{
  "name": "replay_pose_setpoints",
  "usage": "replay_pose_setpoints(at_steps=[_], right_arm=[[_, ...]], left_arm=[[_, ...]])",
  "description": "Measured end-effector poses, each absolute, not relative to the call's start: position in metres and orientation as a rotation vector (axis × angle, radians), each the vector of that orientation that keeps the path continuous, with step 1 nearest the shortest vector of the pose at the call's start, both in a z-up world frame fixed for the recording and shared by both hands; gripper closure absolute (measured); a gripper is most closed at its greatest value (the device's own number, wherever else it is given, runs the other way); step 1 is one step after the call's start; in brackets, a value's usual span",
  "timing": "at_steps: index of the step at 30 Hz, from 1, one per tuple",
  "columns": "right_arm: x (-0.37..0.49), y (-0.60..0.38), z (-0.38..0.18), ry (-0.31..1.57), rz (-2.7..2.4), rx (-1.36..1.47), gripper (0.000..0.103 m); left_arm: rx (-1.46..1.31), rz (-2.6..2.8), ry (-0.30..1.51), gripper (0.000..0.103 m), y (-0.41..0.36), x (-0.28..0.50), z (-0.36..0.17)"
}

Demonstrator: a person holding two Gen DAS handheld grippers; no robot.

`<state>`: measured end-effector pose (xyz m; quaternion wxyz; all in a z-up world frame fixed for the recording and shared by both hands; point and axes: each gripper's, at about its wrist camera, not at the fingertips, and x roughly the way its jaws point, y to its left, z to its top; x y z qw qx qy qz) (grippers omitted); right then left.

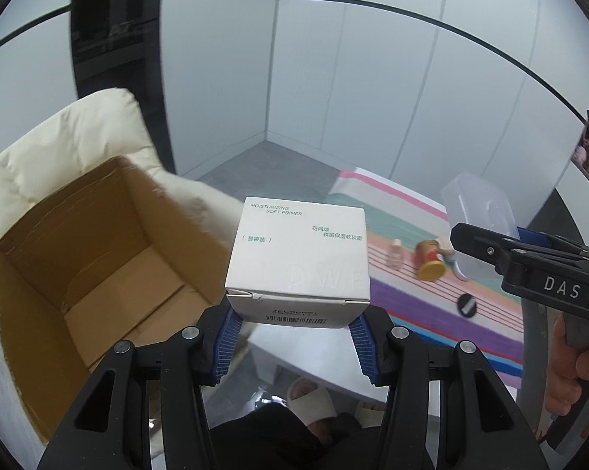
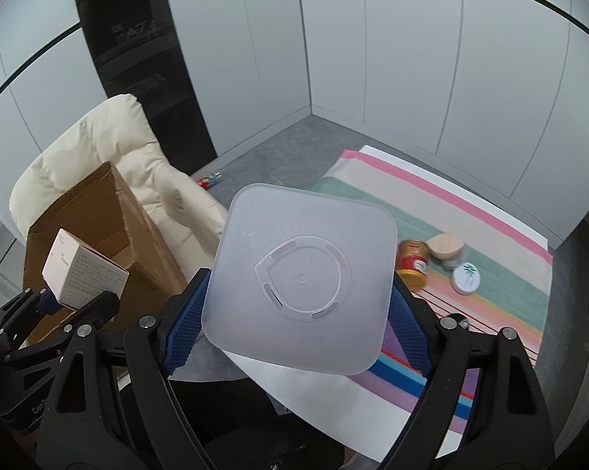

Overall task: Organize objects
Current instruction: 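Carry the white box and clear container with both tools over the cardboard box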

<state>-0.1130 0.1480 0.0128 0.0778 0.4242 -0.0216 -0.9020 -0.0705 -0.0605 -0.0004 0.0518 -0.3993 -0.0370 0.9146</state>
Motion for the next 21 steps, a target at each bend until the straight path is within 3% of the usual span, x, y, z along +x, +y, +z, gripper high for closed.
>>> replay_pose_setpoints(at_steps=[21], right_arm=[[-0.126,0.017,0.012,0.087,-2.491,1.193,0.016]], left_arm=[[-1.339,2.939,-0.22,0.051,-0.165,-0.048,-0.016]])
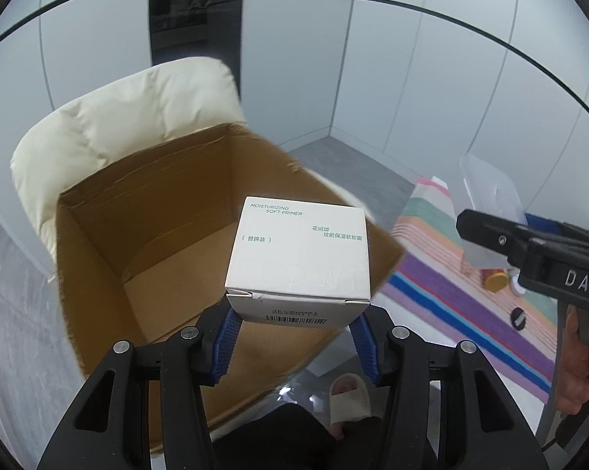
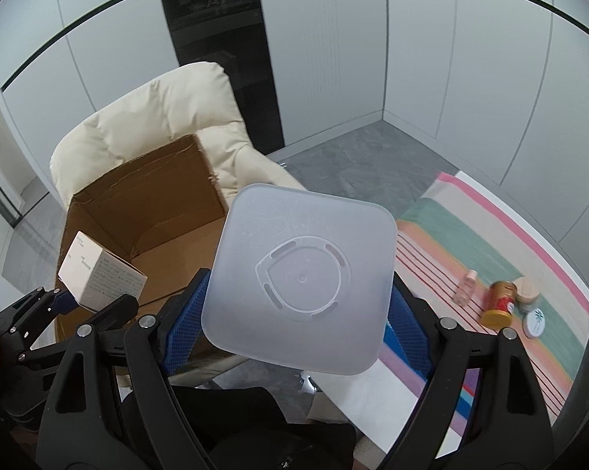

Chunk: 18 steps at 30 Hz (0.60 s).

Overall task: Organize objects
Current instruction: 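Carry the white box and clear container with both tools over the cardboard box, then open the left tool dropping the white box while the right tool releases the container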

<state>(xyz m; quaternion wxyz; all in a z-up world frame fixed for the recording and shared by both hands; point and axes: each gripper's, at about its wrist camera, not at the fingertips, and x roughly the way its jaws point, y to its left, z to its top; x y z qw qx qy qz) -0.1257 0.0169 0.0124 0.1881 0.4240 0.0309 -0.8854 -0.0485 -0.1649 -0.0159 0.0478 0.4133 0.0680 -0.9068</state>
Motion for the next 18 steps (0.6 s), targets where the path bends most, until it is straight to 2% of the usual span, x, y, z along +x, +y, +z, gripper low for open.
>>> replay_pose_setpoints(at_steps=[13,14,16,18], right_arm=[[-0.127,-0.064,0.006,0.18,-2.357,1.165,0.016],[-0.127,-0.068,0.005,0.184,-2.35,1.164,0.016],[-0.128,-0.076,0.004,0.185,-2.337,1.164,0.016],[-0.129,-0.082,0.001,0.186,-2.321,1.17,0.016]], left_arm=[[1.238,-2.661,0.259,0.049,-0.222,-0.038,-0.019],[1.236,-2.657,0.259,0.046,-0.225,-0.037,-0.02],[1.226,-2.64,0.267,0.035,-0.232,-0.035,-0.02],[1.212,-2.619,0.287,0.032,-0.239,-0.031,-0.02]])
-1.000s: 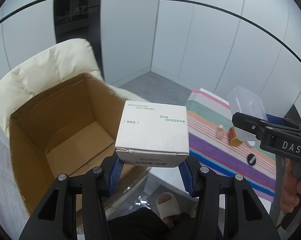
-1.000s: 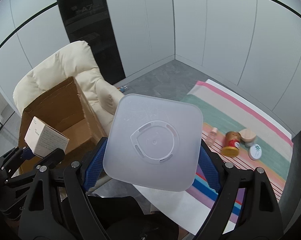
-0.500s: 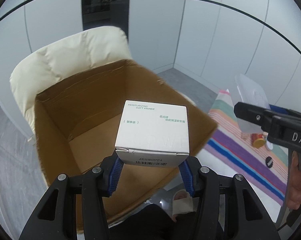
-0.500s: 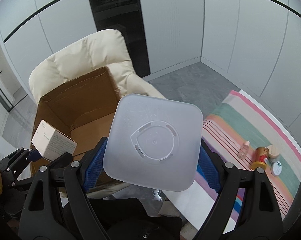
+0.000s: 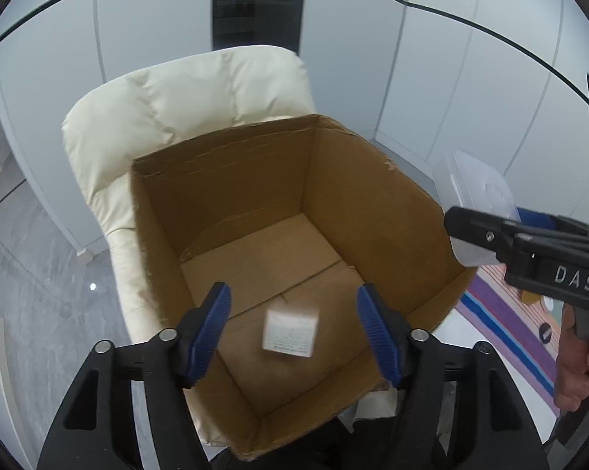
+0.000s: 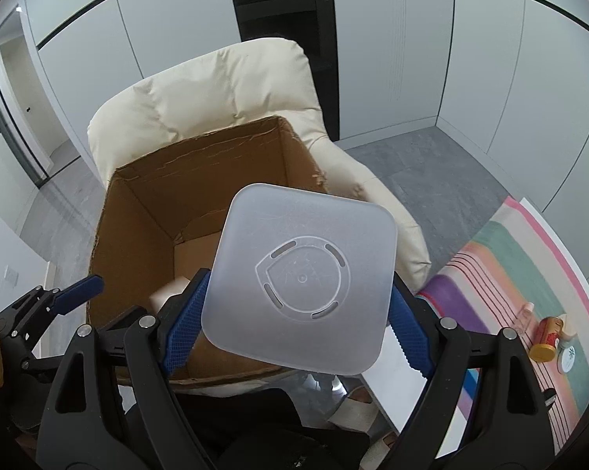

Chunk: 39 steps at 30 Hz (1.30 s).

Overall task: Organize objects
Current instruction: 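Open the left tool dropping the white box while the right tool releases the container, then move both tools back toward the remaining items on the towel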

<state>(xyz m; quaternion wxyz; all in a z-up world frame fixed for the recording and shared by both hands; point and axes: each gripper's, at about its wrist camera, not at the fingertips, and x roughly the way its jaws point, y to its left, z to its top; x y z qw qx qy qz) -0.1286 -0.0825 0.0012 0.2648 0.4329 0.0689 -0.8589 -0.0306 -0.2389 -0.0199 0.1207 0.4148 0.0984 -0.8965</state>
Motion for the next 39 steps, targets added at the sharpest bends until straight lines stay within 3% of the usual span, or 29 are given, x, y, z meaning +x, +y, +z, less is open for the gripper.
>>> replay_pose_setpoints(at_steps=[5,8,9,39], right_arm=[[-0.127,-0.093,-0.001,0.198,-2.297,1.156,0.016],[-0.126,-0.093,0.003,0.176,-2.304,1.121,0.001],[-0.126,-0.091,0.005,0.167,-2.32,1.108,0.0],[-0.145,0.019,0.005,0.078,-2.525,1.197,0.0]], left_arm=[[1.183,-2.556,0.299,0.012,-0.25,-0.028,-0.02],[1.144,-2.517,0.231,0.003,-0.248,-0.026,-0.019],[1.14,-2.517,0.22,0.002,-0.247,-0.026,-0.019],[1.151,-2.654,0.1,0.0,-0.161,-0.062,-0.02]])
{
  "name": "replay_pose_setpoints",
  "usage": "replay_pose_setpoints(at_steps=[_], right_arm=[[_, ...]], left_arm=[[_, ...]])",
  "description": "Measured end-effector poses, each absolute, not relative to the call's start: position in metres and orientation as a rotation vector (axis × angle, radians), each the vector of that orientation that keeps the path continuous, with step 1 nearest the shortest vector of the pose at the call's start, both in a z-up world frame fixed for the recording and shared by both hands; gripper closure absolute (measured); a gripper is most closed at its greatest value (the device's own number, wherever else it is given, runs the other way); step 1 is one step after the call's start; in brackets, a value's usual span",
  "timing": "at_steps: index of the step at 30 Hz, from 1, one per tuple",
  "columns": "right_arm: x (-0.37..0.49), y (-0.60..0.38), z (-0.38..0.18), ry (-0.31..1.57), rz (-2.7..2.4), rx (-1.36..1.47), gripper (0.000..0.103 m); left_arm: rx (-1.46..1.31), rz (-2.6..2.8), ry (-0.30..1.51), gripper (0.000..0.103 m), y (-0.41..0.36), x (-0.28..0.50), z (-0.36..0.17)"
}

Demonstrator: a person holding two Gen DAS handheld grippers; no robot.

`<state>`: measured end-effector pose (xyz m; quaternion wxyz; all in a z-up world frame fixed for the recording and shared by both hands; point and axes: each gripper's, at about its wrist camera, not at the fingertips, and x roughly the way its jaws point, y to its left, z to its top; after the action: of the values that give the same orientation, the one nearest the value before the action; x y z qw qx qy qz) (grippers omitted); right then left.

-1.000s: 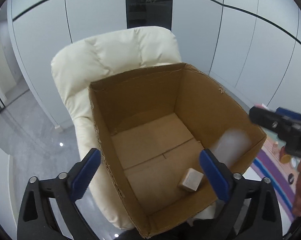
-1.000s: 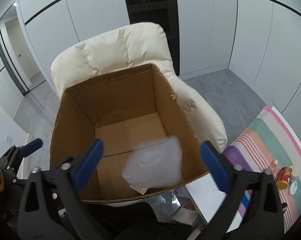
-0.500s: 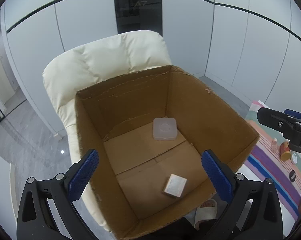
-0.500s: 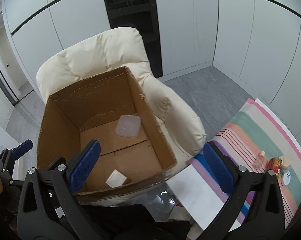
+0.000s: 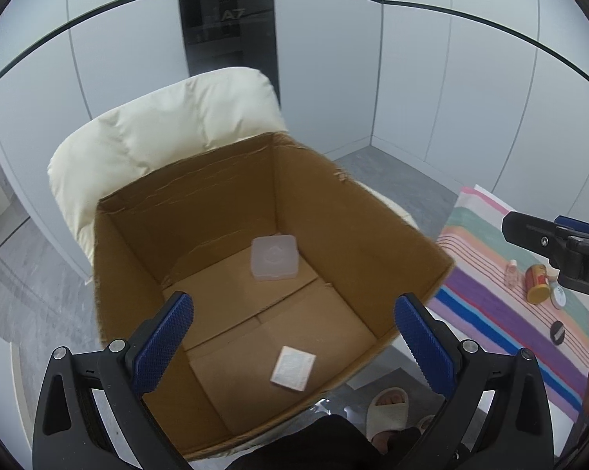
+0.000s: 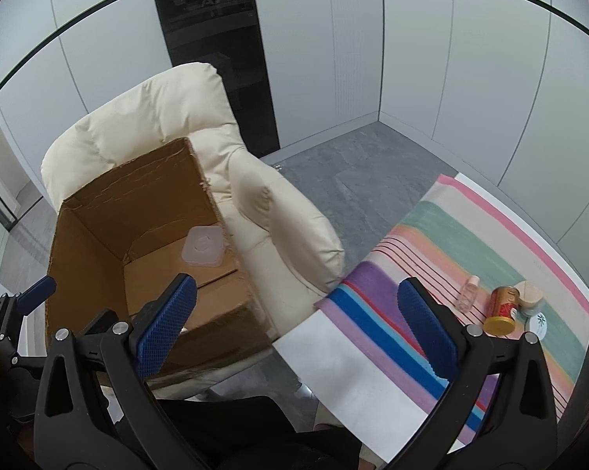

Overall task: Organize objects
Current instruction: 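Move both tools back toward the remaining items on the towel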

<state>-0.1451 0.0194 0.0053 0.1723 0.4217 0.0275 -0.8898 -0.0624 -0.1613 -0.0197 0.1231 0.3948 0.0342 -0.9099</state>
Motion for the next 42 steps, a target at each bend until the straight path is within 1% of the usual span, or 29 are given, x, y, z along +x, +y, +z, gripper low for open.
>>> replay_pose_setpoints(at_steps=[26,42], right_arm=[[-0.139,0.136,-0.002,-0.044,-2.684,1.284,0.0],[-0.126,0.185,-0.003,-0.062,-2.771,1.312,0.0]], left_arm=[[1.234,-2.812,-0.002,0.0,-0.065,-0.089,-0.021],[1.28,-2.882,-0.038,0.0,-0.019,-0.097,-0.021]])
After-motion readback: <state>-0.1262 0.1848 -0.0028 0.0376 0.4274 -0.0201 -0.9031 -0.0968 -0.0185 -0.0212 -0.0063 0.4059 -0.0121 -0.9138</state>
